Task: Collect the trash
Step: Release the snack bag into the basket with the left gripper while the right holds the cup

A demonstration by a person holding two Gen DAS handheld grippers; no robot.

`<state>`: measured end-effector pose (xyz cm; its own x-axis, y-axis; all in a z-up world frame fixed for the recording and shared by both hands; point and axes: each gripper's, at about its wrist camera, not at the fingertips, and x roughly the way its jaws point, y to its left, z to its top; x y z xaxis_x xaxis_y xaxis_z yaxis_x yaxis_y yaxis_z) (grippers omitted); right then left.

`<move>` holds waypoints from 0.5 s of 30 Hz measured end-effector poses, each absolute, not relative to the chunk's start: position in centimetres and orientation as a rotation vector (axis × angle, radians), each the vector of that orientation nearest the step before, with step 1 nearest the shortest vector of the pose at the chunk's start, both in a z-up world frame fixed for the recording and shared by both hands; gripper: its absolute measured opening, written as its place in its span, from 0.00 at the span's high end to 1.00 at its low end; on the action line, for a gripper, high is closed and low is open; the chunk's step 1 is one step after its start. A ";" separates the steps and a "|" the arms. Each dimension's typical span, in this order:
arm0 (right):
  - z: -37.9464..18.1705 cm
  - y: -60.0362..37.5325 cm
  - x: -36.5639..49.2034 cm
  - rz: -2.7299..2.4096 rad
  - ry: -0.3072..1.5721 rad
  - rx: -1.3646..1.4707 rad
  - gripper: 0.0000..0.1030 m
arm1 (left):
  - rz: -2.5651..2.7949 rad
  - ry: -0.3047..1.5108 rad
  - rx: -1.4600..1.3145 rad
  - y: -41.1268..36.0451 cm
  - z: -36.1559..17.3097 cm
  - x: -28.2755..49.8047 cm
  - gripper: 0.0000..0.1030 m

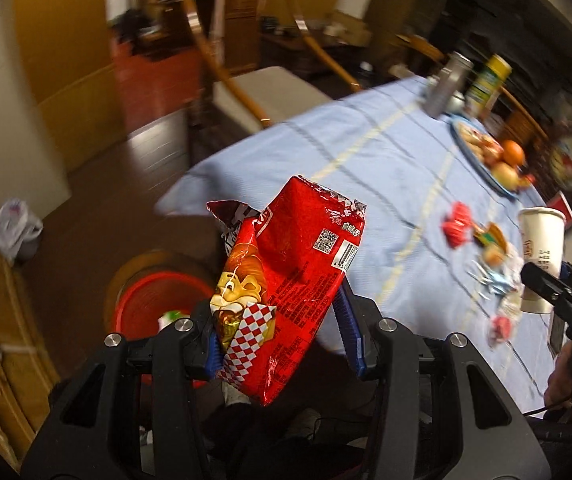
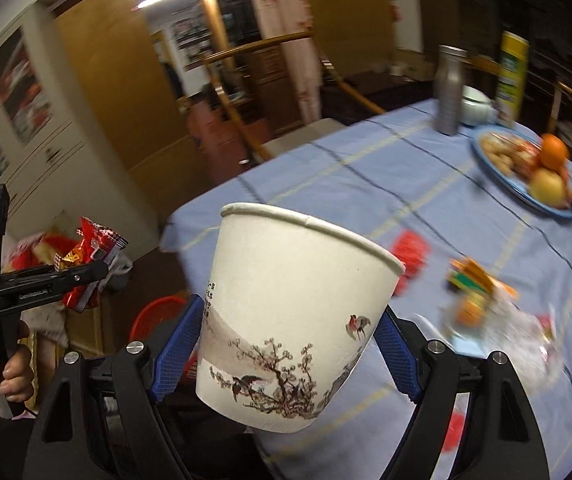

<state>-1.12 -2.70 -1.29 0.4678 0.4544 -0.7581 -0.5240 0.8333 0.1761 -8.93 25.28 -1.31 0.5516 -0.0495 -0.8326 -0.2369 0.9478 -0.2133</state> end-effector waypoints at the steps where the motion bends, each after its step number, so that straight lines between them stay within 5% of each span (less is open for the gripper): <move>1: -1.3 -2.0 -1.0 0.612 0.902 -0.096 0.21 | 0.131 0.984 -0.332 26.2 -1.5 -9.3 0.54; 15: -0.5 1.4 -0.9 0.575 0.903 -0.217 0.21 | 0.265 1.128 -0.515 35.7 -9.1 -11.7 0.53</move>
<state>-0.91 1.37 -0.51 0.4817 0.3790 -0.7901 -0.5563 0.8289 0.0584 -11.67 35.69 -9.06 0.4143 -0.0540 -0.9086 -0.4531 0.8535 -0.2573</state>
